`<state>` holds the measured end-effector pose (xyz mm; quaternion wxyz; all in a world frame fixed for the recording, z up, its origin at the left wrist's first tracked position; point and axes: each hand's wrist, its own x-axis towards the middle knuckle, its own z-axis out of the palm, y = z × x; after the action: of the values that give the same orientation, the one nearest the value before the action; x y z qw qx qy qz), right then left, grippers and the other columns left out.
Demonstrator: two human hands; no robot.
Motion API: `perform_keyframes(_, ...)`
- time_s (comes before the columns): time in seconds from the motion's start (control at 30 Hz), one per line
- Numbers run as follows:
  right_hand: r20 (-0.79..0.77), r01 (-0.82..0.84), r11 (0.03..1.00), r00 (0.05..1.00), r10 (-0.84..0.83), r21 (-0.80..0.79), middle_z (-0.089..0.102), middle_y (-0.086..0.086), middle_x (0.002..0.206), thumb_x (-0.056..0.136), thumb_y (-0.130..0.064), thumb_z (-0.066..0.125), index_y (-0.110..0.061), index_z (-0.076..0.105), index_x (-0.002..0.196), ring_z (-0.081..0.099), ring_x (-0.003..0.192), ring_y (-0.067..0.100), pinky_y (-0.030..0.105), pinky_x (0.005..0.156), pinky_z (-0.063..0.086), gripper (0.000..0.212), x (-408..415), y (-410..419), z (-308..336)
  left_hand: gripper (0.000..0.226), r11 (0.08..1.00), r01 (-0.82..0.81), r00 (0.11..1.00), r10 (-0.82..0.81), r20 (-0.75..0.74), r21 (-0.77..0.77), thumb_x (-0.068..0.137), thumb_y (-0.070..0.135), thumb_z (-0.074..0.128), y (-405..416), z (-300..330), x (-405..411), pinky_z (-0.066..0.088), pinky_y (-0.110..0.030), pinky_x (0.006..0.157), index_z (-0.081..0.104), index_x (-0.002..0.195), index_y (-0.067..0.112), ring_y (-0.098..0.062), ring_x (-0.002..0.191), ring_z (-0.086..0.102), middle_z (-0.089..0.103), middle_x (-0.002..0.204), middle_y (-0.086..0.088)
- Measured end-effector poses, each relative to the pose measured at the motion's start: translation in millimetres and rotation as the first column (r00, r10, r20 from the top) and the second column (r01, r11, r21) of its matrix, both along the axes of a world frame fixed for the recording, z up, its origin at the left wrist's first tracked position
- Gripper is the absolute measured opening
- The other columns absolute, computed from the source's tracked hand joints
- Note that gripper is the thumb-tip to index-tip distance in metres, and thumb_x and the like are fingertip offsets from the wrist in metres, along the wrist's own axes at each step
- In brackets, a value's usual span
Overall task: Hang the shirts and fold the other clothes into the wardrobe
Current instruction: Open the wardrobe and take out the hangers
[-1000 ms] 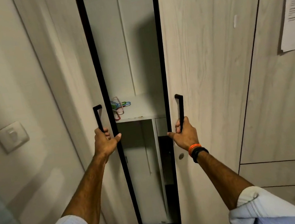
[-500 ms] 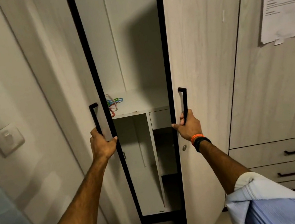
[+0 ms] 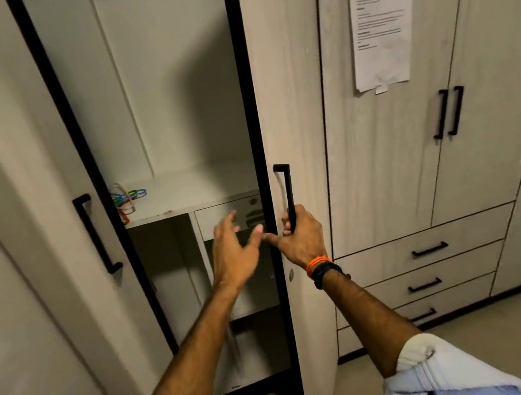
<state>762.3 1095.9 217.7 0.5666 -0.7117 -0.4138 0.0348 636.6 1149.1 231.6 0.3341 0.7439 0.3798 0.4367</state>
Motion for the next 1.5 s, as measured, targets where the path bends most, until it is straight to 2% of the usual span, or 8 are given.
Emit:
perform_keyframes(0.1,0.054,0.034,0.997,0.998,-0.038,0.063,0.061,0.003,0.089,0.083,-0.022,0.072,-0.016,0.055,0.097,0.059,0.076,0.014,0.029,0.067,0.053,0.023,21.1,-25.9,-6.4,0.063,0.981,0.195,0.981,-0.195,0.007,-0.02,0.092,0.04,0.063,-36.3,0.1,51.4,0.052,-0.036,0.097,0.037,0.147,0.022,-0.019,0.125,0.055,0.049,0.144,-0.005)
perform_keyframes(0.3,0.075,0.188,0.971,0.977,-0.2,0.147,0.053,0.004,0.103,0.082,-0.02,0.074,-0.01,0.057,0.109,0.052,0.089,0.014,0.007,0.066,0.036,0.033,75.2,-82.8,-17.7,0.057,0.96,0.273,0.961,-0.275,0.028,0.059,0.089,0.035,0.069,-81.5,-3.7,121.5,0.052,-0.021,0.089,0.046,0.139,0.02,-0.009,0.117,0.055,0.053,0.138,0.001)
perform_keyframes(0.47,0.033,0.212,0.954,0.974,-0.224,0.21,0.058,0.006,0.116,0.09,-0.014,0.064,-0.004,0.053,0.127,0.057,0.101,0.017,-0.001,0.077,0.042,0.04,123.0,-131.0,-24.7,0.081,0.935,0.336,0.942,-0.336,-0.022,0.116,0.088,0.043,0.069,-120.6,-3.3,188.2,0.044,-0.039,0.108,0.028,0.153,0.02,-0.016,0.135,0.043,0.036,0.154,-0.003)
perform_keyframes(0.63,-0.002,0.282,0.956,0.959,-0.282,0.079,0.044,0.016,0.147,0.095,-0.015,0.061,-0.001,0.034,0.149,0.044,0.134,0.027,0.029,0.112,0.035,0.062,171.8,-161.7,-26.7,0.086,0.929,0.349,0.932,-0.331,-0.15,0.121,0.092,0.041,0.064,-156.1,-2.8,243.8,0.024,-0.025,0.11,0.013,0.157,0.019,-0.02,0.145,0.027,0.018,0.162,-0.004)
perform_keyframes(0.9,-0.03,0.293,0.956,0.955,-0.294,-0.037,0.036,0.016,0.154,0.092,-0.015,0.065,-0.004,0.023,0.153,0.038,0.141,0.028,0.033,0.115,0.032,0.075,232.5,-191.4,-20.2,0.09,0.929,0.355,0.919,-0.327,-0.22,0.103,0.091,0.046,0.063,-178.9,-0.4,308.1,0.033,-0.034,0.111,0.009,0.157,0.019,-0.025,0.142,0.032,0.015,0.161,-0.008)
perform_keyframes(1.1,0.147,0.57,0.716,0.732,-0.666,0.403,0.052,0.01,0.126,0.079,0.002,0.064,-0.006,0.054,0.117,0.048,0.12,0.022,0.04,0.103,0.042,0.041,210.2,-183.8,-30.7,0.084,0.914,0.403,0.903,-0.387,-0.187,0.053,0.09,0.047,0.063,-158.7,-8.6,307.3,0.043,-0.041,0.108,0.017,0.156,0.021,-0.022,0.134,0.044,0.023,0.158,-0.006)
perform_keyframes(1.33,0.284,0.093,0.984,0.949,-0.134,0.152,0.056,0.005,0.106,0.077,-0.001,0.061,-0.008,0.056,0.11,0.056,0.097,0.018,0.034,0.086,0.052,0.035,161.7,-84.9,-49.0,0.067,0.992,0.122,0.973,-0.125,-0.195,-0.025,0.091,0.039,0.065,-49.6,-25.3,206.7,0.046,-0.029,0.093,0.037,0.146,0.013,-0.019,0.115,0.057,0.043,0.147,-0.009)
perform_keyframes(1.5,0.267,-0.163,0.976,0.944,0.196,-0.141,0.057,0.001,0.111,0.08,-0.007,0.065,-0.012,0.052,0.119,0.058,0.097,0.016,0.026,0.085,0.049,0.041,107.0,23.8,-50.0,0.055,0.993,-0.116,0.978,0.109,-0.178,-0.03,0.09,0.029,0.069,37.1,-29.5,114.0,0.049,-0.032,0.095,0.047,0.137,0.009,-0.025,0.115,0.059,0.052,0.137,-0.008)
